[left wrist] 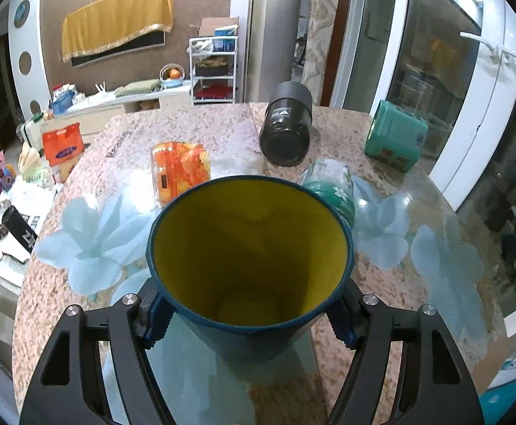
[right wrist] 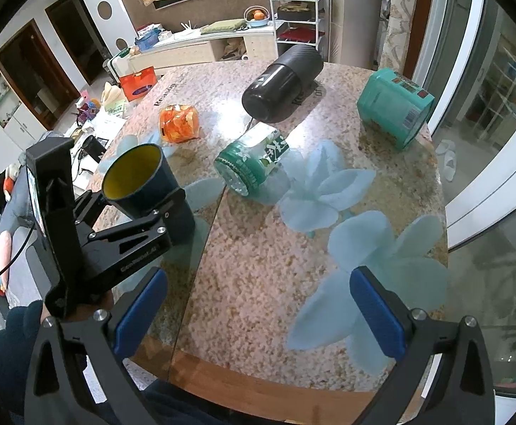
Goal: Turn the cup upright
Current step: 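Rotate the left gripper to turn the blue cup opening upward, then lower the upright blue cup onto the table with the left gripper and open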
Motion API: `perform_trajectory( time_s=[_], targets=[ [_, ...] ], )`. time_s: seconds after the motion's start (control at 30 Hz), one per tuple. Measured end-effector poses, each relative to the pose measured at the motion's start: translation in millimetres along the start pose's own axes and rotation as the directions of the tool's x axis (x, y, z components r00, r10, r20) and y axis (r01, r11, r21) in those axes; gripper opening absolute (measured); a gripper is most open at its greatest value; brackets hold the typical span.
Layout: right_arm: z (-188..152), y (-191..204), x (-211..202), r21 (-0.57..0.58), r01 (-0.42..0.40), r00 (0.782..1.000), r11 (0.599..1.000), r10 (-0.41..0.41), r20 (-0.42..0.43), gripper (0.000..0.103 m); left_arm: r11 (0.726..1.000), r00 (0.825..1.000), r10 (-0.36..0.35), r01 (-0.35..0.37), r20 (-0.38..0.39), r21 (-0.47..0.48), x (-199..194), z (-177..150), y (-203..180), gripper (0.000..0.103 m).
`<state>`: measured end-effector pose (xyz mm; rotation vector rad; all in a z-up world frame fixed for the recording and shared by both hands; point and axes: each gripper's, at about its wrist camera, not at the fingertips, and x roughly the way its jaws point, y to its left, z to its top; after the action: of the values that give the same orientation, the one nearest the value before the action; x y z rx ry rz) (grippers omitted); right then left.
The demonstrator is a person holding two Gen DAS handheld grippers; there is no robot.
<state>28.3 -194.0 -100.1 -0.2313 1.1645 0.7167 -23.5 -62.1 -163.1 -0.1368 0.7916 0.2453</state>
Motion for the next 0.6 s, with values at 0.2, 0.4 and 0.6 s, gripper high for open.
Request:
perform_trajectory(
  time_s=[0.2, 0.4, 0.6],
  targets=[
    [-1.4, 1.2, 3.4, -0.005, 0.010, 1.000, 1.000, -0.010, -0.013, 0.103, 1.000, 1.000, 0.000, 0.000, 0.008, -0.018, 4.2, -4.7, -2.1, 0.075],
    [-3.1, 2.6, 4.0, -0.013, 0.021, 1.000, 1.000, -0.021, -0.020, 0.103, 0.999, 1.000, -0.016, 0.017, 0.025, -0.034, 5.6, -8.4, -0.9, 0.075],
    [-4.7, 3.3, 6.8, -0.020, 0.037, 0.999, 0.999, -0.038, -0.033, 0.103, 0.998, 1.000, -0.029, 0.029, -0.004, -0.048, 9.8, -8.0, -0.3, 0.080]
  ],
)
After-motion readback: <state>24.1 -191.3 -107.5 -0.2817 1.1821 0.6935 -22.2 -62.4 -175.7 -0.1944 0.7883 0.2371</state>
